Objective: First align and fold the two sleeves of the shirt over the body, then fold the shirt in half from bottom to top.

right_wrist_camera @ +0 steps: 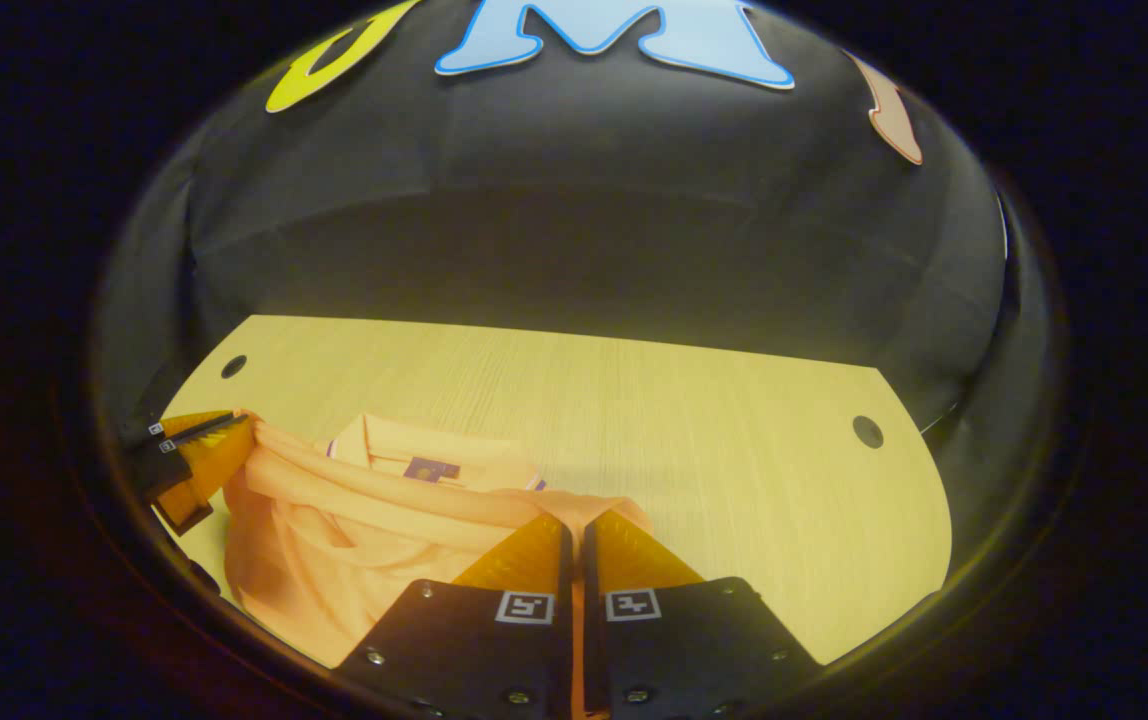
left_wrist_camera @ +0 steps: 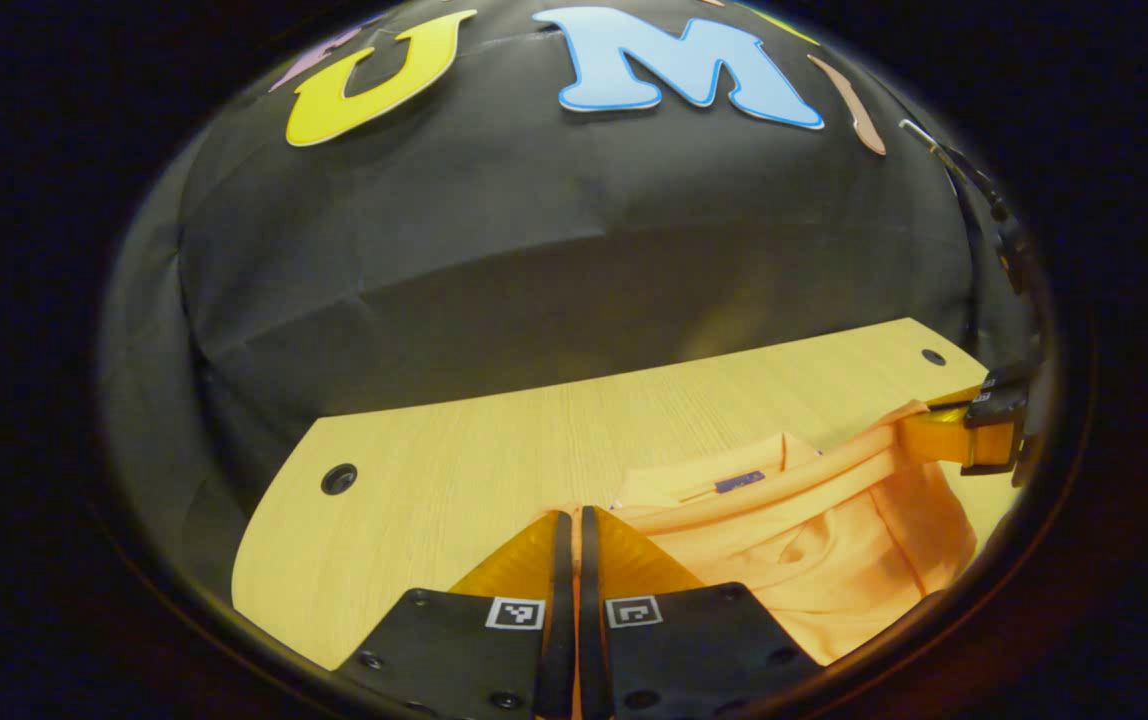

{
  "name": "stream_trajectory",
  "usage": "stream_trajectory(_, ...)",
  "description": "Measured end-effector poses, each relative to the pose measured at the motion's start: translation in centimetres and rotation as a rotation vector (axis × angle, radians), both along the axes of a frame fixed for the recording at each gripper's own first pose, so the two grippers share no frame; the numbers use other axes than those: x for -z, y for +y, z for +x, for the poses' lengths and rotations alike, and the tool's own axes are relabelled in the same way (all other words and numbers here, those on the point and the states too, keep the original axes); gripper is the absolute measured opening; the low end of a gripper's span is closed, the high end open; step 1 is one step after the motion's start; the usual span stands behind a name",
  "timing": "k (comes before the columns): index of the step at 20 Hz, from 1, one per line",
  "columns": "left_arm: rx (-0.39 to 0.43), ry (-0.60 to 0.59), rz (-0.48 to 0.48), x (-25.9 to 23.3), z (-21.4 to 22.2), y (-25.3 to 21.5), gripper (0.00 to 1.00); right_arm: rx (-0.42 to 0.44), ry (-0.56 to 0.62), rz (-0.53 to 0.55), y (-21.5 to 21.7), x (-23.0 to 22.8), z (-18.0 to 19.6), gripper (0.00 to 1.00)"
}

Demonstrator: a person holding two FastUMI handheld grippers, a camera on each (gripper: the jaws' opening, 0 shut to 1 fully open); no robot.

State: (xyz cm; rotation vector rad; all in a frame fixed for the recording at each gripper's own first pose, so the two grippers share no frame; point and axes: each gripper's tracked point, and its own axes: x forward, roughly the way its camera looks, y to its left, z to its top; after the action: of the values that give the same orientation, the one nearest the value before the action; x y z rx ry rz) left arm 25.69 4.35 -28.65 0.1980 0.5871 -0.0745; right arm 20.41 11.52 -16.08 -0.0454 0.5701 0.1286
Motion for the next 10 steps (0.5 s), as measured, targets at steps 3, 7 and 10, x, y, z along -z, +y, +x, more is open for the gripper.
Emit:
stream_trajectory(3,-0.009,0.017,-0.023,0.0,-0.4,-0.3,0.10,-0.006,0.010,-0.043,-0.1,0.3,-0.3,0.04)
stream_trajectory(7,0.006,0.030,-0.042,-0.3,-1.2,-0.7,0.25,-0.005,0.001,-0.075,0.0,0.1,-0.7,0.10)
stream_trajectory(10,0.002,0.031,-0.066,-0.7,-1.8,-0.9,0.39,-0.006,-0.004,-0.076,0.1,-0.5,-1.1,0.27)
